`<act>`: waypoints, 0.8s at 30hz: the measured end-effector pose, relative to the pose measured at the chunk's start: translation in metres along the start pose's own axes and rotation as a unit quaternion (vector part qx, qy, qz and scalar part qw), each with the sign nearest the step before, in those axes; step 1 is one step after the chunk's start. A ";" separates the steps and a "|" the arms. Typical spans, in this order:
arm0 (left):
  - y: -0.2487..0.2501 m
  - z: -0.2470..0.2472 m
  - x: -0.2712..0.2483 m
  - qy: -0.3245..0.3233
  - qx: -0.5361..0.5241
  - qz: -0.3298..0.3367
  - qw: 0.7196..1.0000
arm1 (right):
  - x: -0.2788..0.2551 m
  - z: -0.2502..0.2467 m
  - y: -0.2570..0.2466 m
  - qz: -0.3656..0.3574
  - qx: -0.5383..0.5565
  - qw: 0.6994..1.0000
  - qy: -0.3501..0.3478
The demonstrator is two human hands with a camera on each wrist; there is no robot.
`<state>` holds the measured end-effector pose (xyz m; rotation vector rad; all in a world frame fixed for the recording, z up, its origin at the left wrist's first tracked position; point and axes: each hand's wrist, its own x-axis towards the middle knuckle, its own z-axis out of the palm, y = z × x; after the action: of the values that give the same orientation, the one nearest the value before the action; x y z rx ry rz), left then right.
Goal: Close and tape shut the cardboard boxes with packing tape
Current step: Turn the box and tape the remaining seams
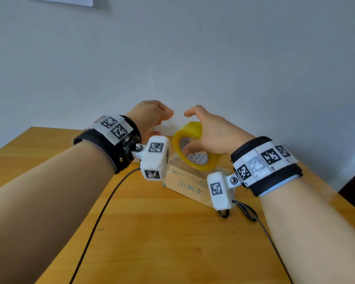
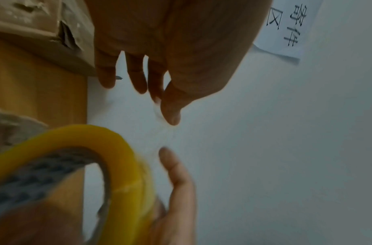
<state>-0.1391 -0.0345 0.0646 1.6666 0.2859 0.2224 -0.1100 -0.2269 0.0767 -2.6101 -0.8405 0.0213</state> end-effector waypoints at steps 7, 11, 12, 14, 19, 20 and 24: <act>-0.027 -0.005 0.011 -0.008 -0.107 -0.052 0.993 | 0.018 0.004 0.033 0.118 0.007 0.982 0.146; -0.047 0.008 0.018 -0.055 -0.196 -0.090 0.975 | 0.017 0.027 0.045 0.155 0.259 0.934 0.190; -0.050 0.008 0.021 -0.058 -0.215 -0.103 0.969 | 0.016 0.035 0.046 0.170 0.330 0.909 0.191; -0.057 0.008 0.022 -0.059 -0.224 -0.130 0.964 | 0.018 0.052 0.052 0.205 0.392 0.879 0.180; -0.083 0.012 0.014 -0.092 -0.224 -0.201 0.949 | 0.025 0.077 0.062 0.236 0.365 0.883 0.175; -0.084 0.015 0.010 -0.108 -0.229 -0.208 0.945 | 0.024 0.077 0.063 0.235 0.360 0.885 0.178; -0.078 0.012 0.010 -0.084 -0.246 -0.205 0.944 | 0.021 0.067 0.063 0.190 0.360 0.888 0.214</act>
<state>-0.1304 -0.0349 -0.0146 1.0918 0.4042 -0.1551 -0.0663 -0.2372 -0.0067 -1.9101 -0.1028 -0.1097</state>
